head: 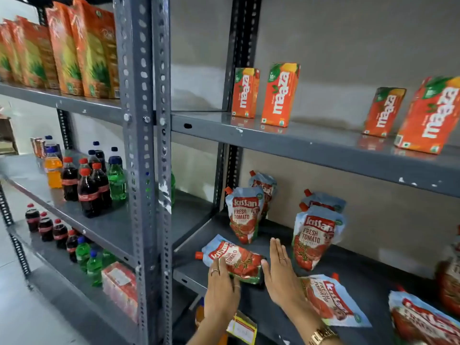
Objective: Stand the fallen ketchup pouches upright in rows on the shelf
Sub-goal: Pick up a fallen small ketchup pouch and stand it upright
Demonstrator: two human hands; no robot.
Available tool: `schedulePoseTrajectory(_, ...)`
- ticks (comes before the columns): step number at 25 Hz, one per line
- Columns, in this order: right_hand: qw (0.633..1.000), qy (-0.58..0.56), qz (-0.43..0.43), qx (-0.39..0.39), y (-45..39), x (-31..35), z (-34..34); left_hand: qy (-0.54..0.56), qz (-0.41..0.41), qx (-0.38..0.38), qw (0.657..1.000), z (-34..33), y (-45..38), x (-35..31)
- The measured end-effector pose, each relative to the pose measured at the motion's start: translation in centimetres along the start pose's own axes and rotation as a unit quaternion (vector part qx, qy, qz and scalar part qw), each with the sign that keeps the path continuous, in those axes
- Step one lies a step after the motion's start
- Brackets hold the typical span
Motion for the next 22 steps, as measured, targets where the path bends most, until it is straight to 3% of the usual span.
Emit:
schedulePoseTrajectory(4, 0.996, -0.048, -0.025, 0.075, -2.9, -0.2, -0.6, 0.112, 0.067, -0.005, 0.991, -0.8, -1.5, 0.9)
schedulePoseTrajectory(9, 0.998, -0.021, -0.029, 0.054, -4.3, 0.5, -0.1, 0.108, 0.083, -0.029, 0.99, 0.6, -2.7, 2.1)
schedulePoseTrajectory(12, 0.991, -0.053, -0.05, 0.113, -4.5, 1.2, 0.7, 0.107, 0.106, -0.048, 0.987, 2.4, -3.3, 2.0)
schedulePoseTrajectory(15, 0.943, -0.182, -0.108, 0.258, -3.7, 2.1, -0.2, 0.139, 0.152, -0.057, 0.977, 3.4, -4.0, 2.0)
schedulePoseTrajectory(16, 0.93, -0.212, -0.124, 0.274, -3.5, 2.1, -0.5, 0.152, 0.174, -0.061, 0.971, 3.6, -4.1, 2.3)
schedulePoseTrajectory(19, 0.898, -0.344, -0.164, 0.221, -3.2, 2.1, -1.8, 0.172, 0.244, -0.037, 0.954, 3.9, -4.1, 2.7)
schedulePoseTrajectory(22, 0.833, -0.485, -0.176, 0.202, -3.2, 2.2, -3.0, 0.223, 0.254, -0.02, 0.941, 4.1, -4.0, 3.2)
Point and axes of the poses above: each hand's wrist, its own y-axis away from the middle knuckle, its own z-axis out of the back of the hand, x = y × z, the point moved 3 cm from there along -y, towards the middle knuckle, and after that the axes turned 13 degrees about x, right-handed, at the moved point
